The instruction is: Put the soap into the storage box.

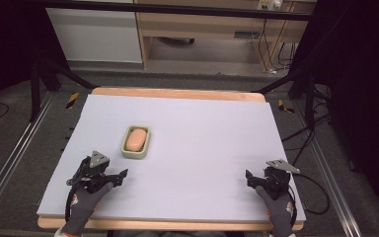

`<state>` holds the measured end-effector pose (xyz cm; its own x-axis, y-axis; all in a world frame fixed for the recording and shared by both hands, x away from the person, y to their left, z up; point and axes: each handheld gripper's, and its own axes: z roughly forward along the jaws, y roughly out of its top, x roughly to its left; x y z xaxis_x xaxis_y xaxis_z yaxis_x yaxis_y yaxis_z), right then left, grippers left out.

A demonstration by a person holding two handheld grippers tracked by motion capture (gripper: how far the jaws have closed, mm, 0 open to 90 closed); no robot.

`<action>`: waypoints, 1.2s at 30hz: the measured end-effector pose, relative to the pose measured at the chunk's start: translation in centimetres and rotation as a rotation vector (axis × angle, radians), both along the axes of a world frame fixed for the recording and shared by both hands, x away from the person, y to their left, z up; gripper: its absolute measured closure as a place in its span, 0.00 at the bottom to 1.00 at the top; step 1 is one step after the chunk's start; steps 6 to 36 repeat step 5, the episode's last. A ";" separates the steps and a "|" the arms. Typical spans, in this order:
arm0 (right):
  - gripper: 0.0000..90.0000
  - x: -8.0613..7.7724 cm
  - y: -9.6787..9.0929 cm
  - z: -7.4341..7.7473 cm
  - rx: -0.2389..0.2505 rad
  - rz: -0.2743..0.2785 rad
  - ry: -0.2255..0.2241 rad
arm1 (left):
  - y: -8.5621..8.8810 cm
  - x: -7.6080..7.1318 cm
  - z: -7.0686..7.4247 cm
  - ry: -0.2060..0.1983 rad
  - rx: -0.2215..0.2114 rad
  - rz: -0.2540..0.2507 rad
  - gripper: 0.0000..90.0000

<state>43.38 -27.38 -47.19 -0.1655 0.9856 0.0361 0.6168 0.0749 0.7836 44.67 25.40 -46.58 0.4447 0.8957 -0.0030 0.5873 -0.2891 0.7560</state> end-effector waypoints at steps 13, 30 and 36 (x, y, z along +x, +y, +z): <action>0.07 0.1 -0.1 -0.1 -0.007 0.001 0.005 | 0.8 -0.1 -0.4 0.010 0.009 0.028 0.23; 0.07 0.1 -0.1 -0.1 -0.007 0.001 0.005 | 0.8 -0.1 -0.4 0.010 0.009 0.028 0.23; 0.07 0.1 -0.1 -0.1 -0.007 0.001 0.005 | 0.8 -0.1 -0.4 0.010 0.009 0.028 0.23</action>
